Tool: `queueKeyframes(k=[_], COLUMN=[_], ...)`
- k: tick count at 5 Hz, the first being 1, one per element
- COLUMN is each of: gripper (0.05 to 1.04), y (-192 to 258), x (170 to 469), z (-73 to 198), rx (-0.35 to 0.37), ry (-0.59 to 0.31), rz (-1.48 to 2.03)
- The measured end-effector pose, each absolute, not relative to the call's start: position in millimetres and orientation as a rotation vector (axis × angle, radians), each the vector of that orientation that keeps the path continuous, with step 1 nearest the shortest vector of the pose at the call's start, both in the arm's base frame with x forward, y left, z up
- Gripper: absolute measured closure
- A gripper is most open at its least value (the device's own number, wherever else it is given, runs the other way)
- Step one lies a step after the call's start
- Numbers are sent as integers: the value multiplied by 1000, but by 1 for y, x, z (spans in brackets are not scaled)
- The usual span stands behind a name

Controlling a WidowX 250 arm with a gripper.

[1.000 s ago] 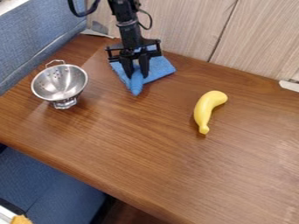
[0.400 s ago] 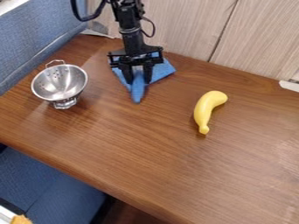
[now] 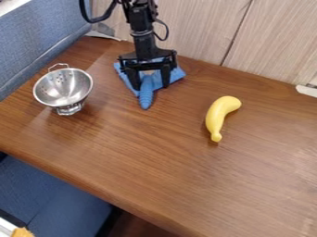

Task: Put the blue fork on the blue cloth

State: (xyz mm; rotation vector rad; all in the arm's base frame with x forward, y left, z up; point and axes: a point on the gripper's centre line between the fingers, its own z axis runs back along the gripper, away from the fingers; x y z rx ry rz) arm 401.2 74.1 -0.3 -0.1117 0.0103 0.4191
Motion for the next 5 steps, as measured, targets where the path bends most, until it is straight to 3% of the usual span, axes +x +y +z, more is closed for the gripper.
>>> queueKeyframes(k=[1,2,4,5], gripper=[83,83,83,83], y=[72,67,75,80], x=[398,398,391,382], z=[8,34,88,87], rx=[-122,-151,-150,-161], ry=[2,-34,-177,-231], rz=[417,427,435,413])
